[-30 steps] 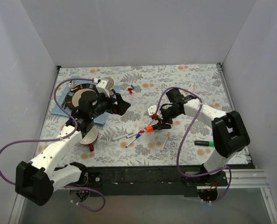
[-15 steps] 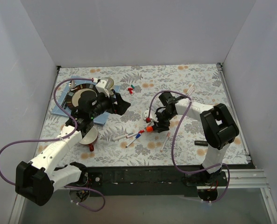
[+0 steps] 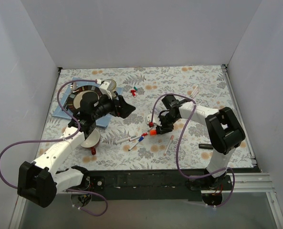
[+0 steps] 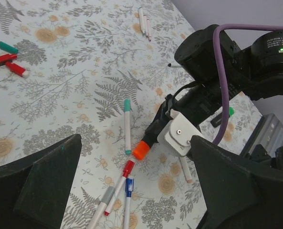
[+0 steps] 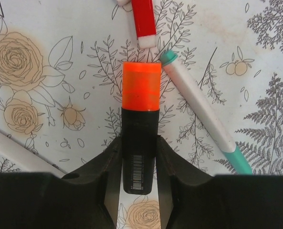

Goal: Open the pen caps

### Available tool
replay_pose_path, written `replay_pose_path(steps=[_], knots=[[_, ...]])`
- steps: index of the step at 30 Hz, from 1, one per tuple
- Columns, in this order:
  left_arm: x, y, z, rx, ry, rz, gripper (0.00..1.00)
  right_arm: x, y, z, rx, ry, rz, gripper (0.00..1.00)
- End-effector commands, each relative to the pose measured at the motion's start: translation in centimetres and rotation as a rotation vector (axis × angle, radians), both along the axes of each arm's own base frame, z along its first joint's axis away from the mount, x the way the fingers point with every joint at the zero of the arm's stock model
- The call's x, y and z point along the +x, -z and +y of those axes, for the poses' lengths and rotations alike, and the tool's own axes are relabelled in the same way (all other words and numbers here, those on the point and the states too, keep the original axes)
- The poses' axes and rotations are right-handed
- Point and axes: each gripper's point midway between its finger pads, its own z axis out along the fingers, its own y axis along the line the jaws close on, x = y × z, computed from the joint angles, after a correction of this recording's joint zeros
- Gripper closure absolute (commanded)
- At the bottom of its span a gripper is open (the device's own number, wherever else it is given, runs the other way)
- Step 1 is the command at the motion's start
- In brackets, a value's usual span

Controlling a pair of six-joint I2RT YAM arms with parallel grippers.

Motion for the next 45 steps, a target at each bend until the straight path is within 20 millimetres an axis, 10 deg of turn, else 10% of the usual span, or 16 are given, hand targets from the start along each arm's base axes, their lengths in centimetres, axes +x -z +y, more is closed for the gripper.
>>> replay_pose_path(steps=[1, 18, 45], knots=[[-1.3, 0.5, -1.7, -0.069, 0.124, 0.058, 0.02, -1.2, -0.1, -1.6, -0.043, -0.022, -0.027, 0.87], [-4.0, 2.5, -7.8, -0.425, 0.118, 0.344, 0.19, -3.4, -12.9, 1.6, 0.528, 0.126, 0.064, 0.99], [-10.1, 10.2, -12.3, -0.049, 0.538, 0.665, 0.45, -6.1, -10.0, 0.7, 0.398, -0.068, -0.155, 0.99]])
